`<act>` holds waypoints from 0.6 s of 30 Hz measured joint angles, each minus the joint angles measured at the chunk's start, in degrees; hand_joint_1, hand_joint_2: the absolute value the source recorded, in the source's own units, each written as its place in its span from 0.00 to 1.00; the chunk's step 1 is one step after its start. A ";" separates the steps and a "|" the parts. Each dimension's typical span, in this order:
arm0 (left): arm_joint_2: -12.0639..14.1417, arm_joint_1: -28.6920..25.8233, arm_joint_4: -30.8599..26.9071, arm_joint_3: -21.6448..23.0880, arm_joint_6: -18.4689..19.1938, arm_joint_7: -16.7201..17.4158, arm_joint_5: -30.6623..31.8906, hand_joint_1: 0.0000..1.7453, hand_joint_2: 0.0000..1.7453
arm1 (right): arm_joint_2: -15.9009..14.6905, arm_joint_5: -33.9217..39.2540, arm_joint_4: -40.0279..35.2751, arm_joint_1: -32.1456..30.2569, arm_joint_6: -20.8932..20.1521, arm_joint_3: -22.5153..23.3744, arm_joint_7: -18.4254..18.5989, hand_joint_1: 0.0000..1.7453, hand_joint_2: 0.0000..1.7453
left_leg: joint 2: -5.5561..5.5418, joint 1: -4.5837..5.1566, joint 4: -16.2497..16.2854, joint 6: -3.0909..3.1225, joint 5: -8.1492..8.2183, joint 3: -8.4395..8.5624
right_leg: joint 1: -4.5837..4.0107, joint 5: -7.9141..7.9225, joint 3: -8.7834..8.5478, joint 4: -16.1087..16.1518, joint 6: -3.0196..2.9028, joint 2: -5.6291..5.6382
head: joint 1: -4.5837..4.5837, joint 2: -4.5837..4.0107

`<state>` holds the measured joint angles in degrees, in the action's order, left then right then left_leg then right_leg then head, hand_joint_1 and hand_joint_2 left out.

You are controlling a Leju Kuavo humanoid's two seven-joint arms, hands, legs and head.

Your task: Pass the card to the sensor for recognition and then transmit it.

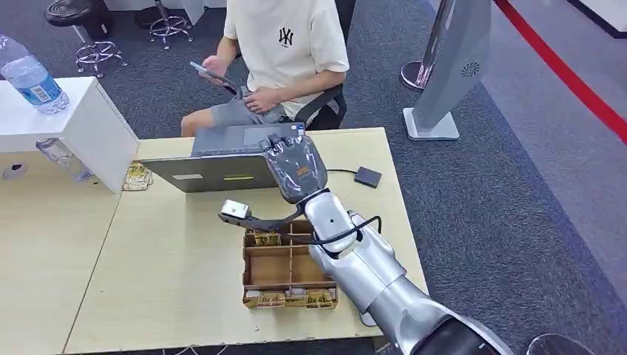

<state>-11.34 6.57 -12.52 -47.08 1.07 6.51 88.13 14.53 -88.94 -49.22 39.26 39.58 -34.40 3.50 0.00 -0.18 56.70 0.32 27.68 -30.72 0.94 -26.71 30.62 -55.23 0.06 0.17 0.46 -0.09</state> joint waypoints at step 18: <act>0.00 0.00 0.00 0.00 0.00 0.00 0.00 0.00 0.00 | 0.00 -0.02 0.72 0.01 0.00 -0.18 0.00 1.00 1.00 | 0.00 0.00 0.01 0.00 0.00 0.00 | 0.00 0.00 0.00 -0.01 0.00 0.00 | 0.00 0.00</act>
<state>-11.34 6.57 -12.52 -47.08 1.07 6.51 88.13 14.53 -88.96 -48.50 39.27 39.58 -34.58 3.50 0.00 -0.18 56.71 0.32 27.68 -30.71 0.94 -26.71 30.61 -55.24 0.06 0.17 0.46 -0.09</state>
